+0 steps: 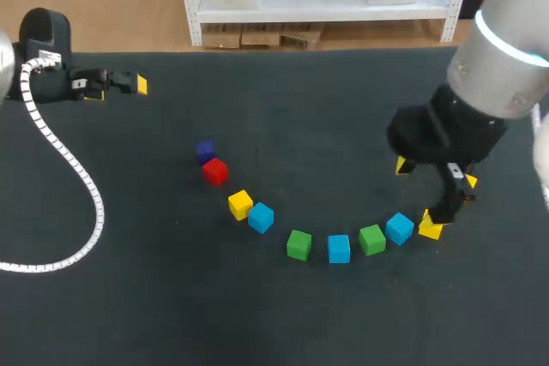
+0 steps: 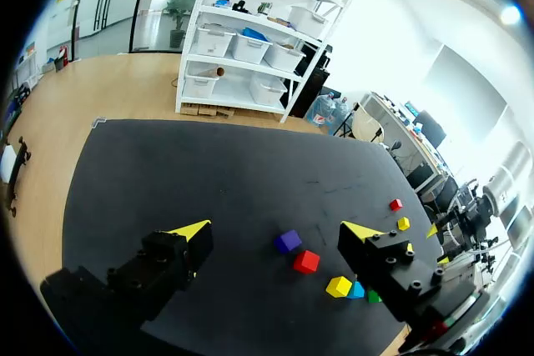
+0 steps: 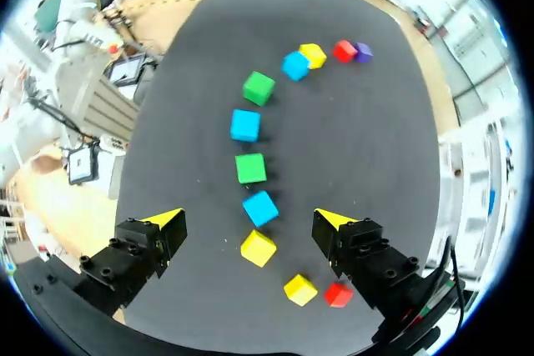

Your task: Place the blue cubes, place green cubes on the blue cubes, place the yellow cubes on the green cubes, then place the red cubes on the yellow cubes, and place purple cube on the red cubes.

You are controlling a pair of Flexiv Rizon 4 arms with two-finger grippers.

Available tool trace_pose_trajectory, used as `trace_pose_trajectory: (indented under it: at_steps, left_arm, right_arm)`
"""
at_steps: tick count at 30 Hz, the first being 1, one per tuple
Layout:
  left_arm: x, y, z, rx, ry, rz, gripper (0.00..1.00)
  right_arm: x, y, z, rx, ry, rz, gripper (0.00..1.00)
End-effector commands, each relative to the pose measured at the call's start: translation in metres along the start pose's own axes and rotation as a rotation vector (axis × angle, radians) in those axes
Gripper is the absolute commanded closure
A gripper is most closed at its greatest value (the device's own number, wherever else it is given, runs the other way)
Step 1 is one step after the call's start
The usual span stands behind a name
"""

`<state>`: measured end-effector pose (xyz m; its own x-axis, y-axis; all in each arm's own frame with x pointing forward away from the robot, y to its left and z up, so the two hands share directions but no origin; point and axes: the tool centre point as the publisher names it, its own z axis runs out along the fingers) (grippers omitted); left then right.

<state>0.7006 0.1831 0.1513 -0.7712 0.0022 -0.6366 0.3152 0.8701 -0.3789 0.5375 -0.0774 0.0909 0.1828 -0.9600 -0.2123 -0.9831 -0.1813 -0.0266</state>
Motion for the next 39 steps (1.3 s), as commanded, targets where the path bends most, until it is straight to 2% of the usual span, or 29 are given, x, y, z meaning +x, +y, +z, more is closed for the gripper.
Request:
trace_pose_trajectory:
  at_steps: [1, 9, 16, 32, 37, 39]
  left_arm:
    - [0.001, 0.001, 0.000, 0.005, -0.005, 0.001, 0.00]
    - [0.001, 0.001, 0.000, 0.005, -0.005, 0.001, 0.00]
    - [0.001, 0.001, 0.000, 0.005, -0.005, 0.001, 0.00]
    - [0.001, 0.001, 0.000, 0.005, -0.005, 0.001, 0.00]
    - [0.001, 0.001, 0.000, 0.005, -0.005, 0.001, 0.00]
    - [0.001, 0.001, 0.000, 0.005, -0.005, 0.001, 0.00]
  right_arm:
    - [-0.006, -0.006, 0.017, -0.038, 0.025, -0.021, 0.00]
    - [-0.001, -0.007, 0.040, -0.036, 0.056, -0.064, 0.00]
    - [0.011, -0.011, 0.064, -0.001, 0.129, -0.092, 0.00]
    - [0.024, -0.020, 0.087, -0.002, 0.164, -0.060, 0.00]
    - [0.027, -0.021, 0.092, -0.001, 0.179, -0.059, 0.05]
    - [0.027, -0.021, 0.092, 0.000, 0.181, -0.058, 0.22]
